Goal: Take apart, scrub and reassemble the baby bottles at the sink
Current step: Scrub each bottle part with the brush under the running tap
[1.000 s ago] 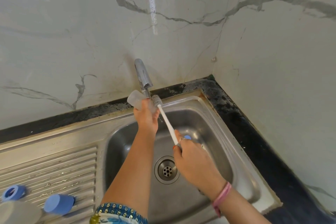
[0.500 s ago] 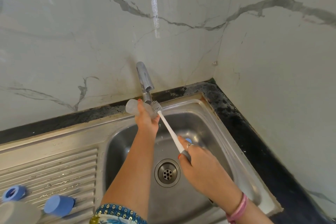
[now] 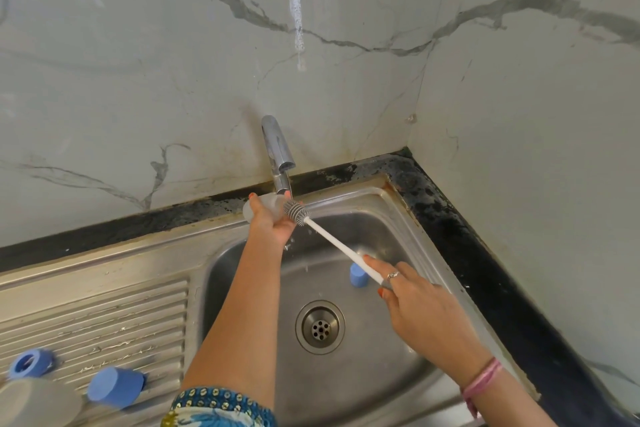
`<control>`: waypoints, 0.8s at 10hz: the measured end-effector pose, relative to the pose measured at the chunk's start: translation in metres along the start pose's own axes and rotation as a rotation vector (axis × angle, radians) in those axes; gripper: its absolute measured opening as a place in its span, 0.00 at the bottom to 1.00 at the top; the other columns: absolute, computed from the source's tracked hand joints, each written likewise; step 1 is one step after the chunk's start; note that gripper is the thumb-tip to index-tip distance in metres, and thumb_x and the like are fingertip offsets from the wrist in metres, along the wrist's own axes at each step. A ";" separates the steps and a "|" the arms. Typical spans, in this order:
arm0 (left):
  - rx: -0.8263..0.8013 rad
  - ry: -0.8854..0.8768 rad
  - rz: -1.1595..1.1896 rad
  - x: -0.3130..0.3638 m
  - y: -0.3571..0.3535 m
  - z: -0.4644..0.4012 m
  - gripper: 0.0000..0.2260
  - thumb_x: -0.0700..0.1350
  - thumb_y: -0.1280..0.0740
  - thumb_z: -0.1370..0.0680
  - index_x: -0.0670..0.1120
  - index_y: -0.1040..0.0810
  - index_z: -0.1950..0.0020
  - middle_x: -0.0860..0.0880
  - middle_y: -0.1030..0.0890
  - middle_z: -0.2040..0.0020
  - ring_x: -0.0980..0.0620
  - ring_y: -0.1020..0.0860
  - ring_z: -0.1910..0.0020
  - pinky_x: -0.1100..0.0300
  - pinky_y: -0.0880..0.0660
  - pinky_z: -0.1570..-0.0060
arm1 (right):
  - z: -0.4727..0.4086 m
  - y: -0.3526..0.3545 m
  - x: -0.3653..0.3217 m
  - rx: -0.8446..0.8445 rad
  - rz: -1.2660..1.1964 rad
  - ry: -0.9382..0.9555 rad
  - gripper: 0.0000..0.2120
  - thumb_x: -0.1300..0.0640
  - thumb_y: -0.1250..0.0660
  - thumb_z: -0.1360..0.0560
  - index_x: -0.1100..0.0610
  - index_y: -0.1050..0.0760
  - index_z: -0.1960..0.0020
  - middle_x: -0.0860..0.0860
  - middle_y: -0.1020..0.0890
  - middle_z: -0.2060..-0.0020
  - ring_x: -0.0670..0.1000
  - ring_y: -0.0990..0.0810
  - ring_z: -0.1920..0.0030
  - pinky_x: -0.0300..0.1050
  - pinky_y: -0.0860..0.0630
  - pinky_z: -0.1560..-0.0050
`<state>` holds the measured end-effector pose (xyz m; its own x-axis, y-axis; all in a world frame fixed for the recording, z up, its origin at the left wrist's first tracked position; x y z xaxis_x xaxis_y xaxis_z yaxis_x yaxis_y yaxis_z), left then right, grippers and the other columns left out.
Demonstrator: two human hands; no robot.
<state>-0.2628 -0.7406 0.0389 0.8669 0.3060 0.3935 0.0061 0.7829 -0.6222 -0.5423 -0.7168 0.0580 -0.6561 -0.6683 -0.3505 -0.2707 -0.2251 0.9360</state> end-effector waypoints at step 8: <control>-0.031 -0.226 -0.315 -0.018 0.000 0.008 0.17 0.48 0.28 0.25 0.43 0.27 0.40 0.46 0.21 0.53 0.54 0.19 0.63 0.56 0.19 0.57 | -0.014 -0.012 0.015 -0.081 0.152 -0.122 0.26 0.51 0.47 0.18 0.36 0.52 0.24 0.46 0.35 0.58 0.47 0.28 0.66 0.40 0.27 0.63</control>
<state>-0.2823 -0.7417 0.0371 0.6887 0.1674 0.7055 0.2727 0.8417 -0.4659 -0.5395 -0.7341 0.0416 -0.7668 -0.6094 -0.2017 -0.1075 -0.1880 0.9763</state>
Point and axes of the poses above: each hand's wrist, its own z-axis away from the middle knuckle, its own y-axis out of the back of the hand, x = y × z, the point moved 1 cm from there along -z, towards the middle knuckle
